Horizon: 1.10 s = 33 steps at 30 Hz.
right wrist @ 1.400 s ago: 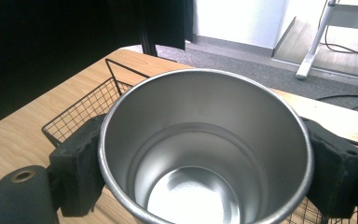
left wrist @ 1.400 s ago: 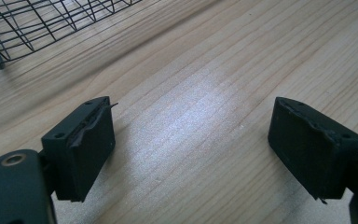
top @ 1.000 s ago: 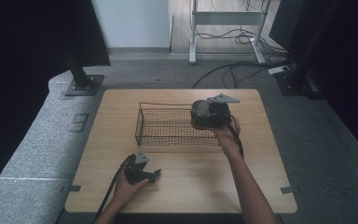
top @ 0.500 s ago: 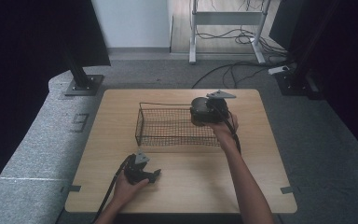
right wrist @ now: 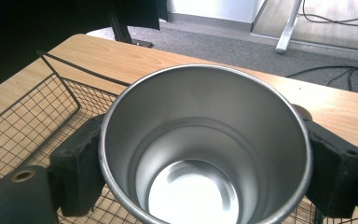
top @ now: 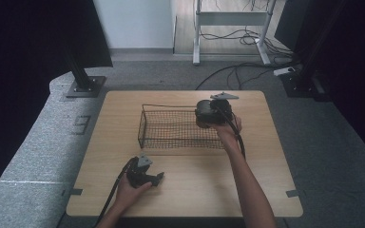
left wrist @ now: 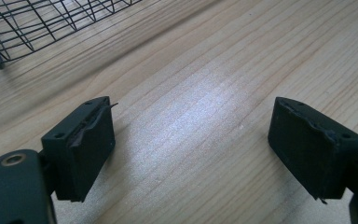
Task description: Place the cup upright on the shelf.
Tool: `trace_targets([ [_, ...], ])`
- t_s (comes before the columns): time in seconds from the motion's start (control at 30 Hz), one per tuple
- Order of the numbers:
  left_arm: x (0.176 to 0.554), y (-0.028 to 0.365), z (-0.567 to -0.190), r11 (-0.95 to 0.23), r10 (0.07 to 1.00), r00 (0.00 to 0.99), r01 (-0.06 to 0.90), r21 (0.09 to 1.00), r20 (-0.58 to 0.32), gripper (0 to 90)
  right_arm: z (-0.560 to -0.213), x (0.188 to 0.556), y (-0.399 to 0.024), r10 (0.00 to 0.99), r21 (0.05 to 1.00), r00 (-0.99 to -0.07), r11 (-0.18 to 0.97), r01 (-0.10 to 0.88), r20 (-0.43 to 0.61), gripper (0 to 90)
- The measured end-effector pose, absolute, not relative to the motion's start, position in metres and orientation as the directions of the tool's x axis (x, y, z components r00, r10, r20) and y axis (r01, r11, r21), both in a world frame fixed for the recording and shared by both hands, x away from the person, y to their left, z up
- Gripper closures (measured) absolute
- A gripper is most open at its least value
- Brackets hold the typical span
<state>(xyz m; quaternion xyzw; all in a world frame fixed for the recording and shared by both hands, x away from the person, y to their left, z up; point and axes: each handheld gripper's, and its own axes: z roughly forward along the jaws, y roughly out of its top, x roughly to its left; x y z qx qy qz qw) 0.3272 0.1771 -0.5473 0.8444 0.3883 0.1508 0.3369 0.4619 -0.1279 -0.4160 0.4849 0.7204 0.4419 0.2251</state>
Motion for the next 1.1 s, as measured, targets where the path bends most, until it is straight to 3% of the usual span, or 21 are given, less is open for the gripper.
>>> trace_targets([
  [1.1, 0.327, 0.177, -0.547, -0.474, 0.757, 0.654, 0.554, 0.684, -0.006, 14.5, -0.458, 0.472, -0.119, 0.91, 0.801, -0.405, 0.176, 0.572, 0.089, 13.9],
])
